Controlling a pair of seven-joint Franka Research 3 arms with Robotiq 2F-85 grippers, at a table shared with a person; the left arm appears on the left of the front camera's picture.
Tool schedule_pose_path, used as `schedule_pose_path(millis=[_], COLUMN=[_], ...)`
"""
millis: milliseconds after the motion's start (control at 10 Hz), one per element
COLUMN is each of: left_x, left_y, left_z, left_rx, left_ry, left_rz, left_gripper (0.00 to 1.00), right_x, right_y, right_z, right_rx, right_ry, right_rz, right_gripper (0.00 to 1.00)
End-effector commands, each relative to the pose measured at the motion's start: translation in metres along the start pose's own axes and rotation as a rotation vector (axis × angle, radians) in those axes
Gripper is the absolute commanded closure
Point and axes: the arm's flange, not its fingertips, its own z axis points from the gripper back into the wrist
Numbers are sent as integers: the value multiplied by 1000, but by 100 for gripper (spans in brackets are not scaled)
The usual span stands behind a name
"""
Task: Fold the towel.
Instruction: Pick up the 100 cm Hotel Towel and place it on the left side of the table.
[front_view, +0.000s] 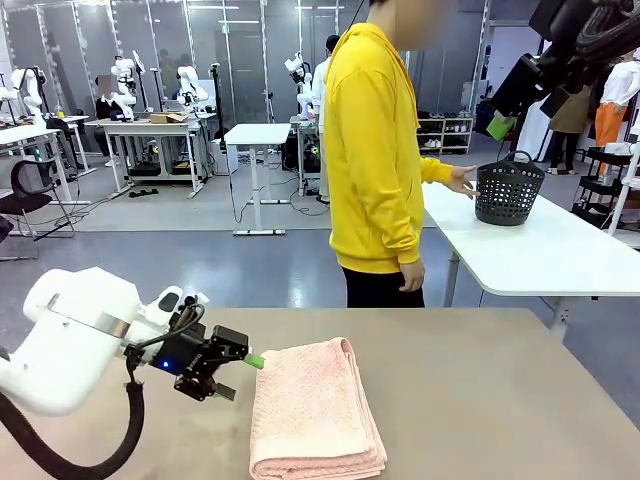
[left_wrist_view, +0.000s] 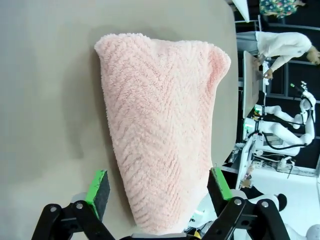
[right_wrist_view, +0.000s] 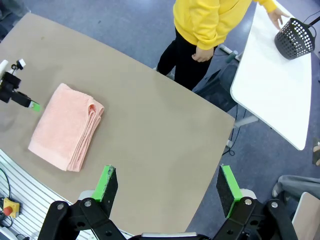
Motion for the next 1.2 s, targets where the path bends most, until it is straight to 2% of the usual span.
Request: schedule_pose_path(millis=[0, 400, 700, 800, 900, 1000, 1100], left_x=[0, -6, -10, -10, -10, -11, -12], left_y=[10, 17, 14, 14, 14, 12, 11], left_z=[-25, -52, -64, -66, -68, -69, -71], left_rx=[-49, -48, -105, -108, -108, -106, -100], left_ry=[-26, -73, -90, -90, -84, -85, -80], left_rz=[-5, 39, 35, 40, 46, 47, 50], left_gripper=[0, 0, 0, 38, 60, 98, 100], right_x=[-1, -1, -1, -1, -1, -1, -1], right_y=[-1, -1, -1, -1, -1, -1, -1], right_z=[1, 1, 1, 1, 1, 1, 1], right_rx=[-4, -4, -4, -4, -4, -4, -4], right_ry=[5, 5, 5, 5, 5, 5, 5], right_rz=[-1, -1, -1, -1, -1, -1, -1], right_gripper=[0, 0, 0, 0, 0, 0, 0])
